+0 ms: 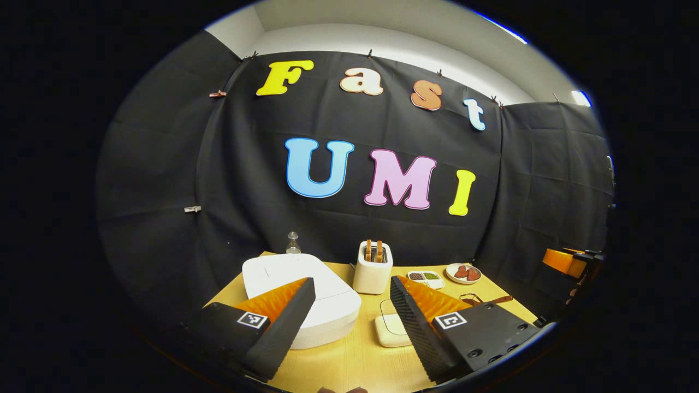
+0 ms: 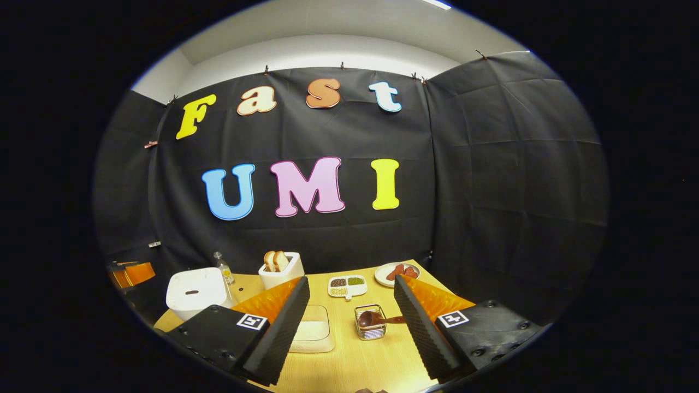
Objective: Close the left gripper, press the button to open the rice cooker; take a wooden spoon from the chopstick holder with the right hand, scoop a spoonful of rice and pour it into the rice cooker, then put the wooden spoon back into the chopstick holder.
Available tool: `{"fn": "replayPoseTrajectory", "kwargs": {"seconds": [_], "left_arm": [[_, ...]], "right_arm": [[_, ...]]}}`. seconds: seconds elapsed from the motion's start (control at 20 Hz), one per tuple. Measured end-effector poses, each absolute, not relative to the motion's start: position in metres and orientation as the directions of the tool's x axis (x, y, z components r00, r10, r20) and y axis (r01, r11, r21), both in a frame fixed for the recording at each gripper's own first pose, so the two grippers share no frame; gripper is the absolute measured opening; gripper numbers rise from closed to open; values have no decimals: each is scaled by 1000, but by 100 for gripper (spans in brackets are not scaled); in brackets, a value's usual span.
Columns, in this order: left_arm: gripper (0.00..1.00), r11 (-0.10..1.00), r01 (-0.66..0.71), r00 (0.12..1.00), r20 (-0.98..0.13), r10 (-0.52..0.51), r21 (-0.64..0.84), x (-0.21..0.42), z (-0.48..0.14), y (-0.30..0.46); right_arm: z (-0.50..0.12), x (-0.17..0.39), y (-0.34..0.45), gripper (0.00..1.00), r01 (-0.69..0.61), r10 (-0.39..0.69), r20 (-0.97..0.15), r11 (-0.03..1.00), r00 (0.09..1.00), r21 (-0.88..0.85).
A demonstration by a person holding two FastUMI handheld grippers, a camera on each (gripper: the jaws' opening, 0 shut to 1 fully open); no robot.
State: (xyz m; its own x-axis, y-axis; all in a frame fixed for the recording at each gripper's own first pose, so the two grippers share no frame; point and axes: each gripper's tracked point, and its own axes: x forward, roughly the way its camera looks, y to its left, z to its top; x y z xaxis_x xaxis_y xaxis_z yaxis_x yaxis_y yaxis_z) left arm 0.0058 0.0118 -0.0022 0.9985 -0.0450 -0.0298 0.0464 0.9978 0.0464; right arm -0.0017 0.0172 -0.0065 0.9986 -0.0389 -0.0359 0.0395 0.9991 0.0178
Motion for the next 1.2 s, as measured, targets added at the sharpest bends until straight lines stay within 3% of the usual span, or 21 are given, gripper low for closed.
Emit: {"fn": "replayPoseTrajectory", "kwargs": {"seconds": [0.25,0.65,0.95,1.15,1.2], "left_arm": [[95,999,25,999,-30,-24,44,20,6,21],[93,1000,6,997,-74,-4,28,57,14,33],[57,998,-37,987,-161,28,-57,87,-1,46],[24,996,-76,971,-229,62,-54,102,-15,62],[11,993,-102,966,-243,85,-58,106,-19,70]], "right_arm": [[-7,8,18,94,41,-41,-44,999,998,8],[-7,33,5,97,64,-63,-49,998,997,9],[-7,59,-7,98,73,-71,-64,997,995,40],[-11,77,-14,98,73,-70,-78,997,995,38],[-14,81,-15,98,71,-67,-83,997,994,38]]}}
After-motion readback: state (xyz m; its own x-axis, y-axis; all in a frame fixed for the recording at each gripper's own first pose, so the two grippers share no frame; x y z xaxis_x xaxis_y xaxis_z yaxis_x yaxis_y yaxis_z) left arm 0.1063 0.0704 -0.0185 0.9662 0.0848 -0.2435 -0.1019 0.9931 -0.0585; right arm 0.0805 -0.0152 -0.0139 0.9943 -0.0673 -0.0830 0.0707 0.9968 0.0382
